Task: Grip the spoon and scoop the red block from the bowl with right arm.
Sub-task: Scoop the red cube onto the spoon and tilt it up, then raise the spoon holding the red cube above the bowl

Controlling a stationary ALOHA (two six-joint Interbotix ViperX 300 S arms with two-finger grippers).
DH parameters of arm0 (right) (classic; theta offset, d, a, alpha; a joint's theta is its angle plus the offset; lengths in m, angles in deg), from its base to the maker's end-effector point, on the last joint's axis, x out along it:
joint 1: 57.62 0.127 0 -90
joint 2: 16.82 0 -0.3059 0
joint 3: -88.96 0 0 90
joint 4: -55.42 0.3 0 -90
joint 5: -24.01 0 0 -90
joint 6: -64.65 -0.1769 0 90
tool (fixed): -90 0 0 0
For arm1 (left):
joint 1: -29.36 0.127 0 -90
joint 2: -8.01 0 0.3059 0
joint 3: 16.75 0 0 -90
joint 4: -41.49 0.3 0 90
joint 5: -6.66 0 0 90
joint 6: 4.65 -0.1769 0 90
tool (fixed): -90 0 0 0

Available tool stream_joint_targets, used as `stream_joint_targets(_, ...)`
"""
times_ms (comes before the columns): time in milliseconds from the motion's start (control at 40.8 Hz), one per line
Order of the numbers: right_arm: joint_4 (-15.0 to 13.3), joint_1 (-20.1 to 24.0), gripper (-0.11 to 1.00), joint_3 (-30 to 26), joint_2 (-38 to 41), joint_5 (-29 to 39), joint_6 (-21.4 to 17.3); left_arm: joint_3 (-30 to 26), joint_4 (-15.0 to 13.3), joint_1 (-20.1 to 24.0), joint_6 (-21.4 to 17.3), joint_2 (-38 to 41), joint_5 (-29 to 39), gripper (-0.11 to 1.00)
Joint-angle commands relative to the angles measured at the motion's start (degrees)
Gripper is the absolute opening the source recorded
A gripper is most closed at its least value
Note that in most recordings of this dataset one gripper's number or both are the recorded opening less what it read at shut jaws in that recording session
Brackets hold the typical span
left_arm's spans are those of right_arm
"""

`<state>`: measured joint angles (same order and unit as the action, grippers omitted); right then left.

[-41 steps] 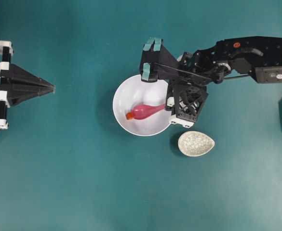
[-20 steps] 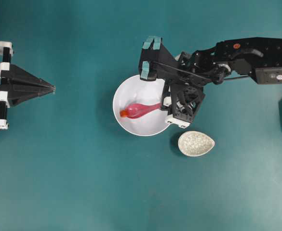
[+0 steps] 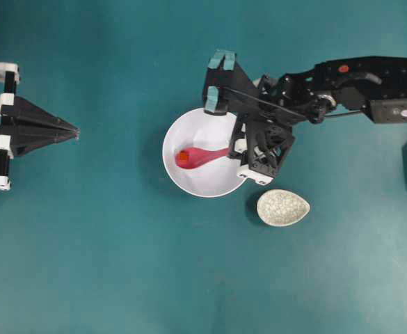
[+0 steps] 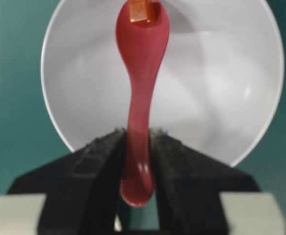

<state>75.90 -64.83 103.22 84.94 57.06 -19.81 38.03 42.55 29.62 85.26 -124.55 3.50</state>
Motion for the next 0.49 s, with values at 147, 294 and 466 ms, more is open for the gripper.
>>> stream_joint_targets(147, 0.4, 0.1, 0.25, 5.1, -6.9, -6.7, -0.1, -1.0, 0.1, -0.4, 0.0, 0.4, -0.3, 0.0)
stream_joint_targets(294, 0.6, 0.1, 0.25, 9.1, -11.7, -10.3, -0.2, -0.9, 0.1, -0.3, -0.3, 0.4, -0.3, 0.0)
stream_joint_targets(466, 0.4, 0.2, 0.25, 10.2, -18.3, -10.5, -0.1, -0.9, 0.1, -0.4, -0.3, 0.4, -0.6, 0.0)
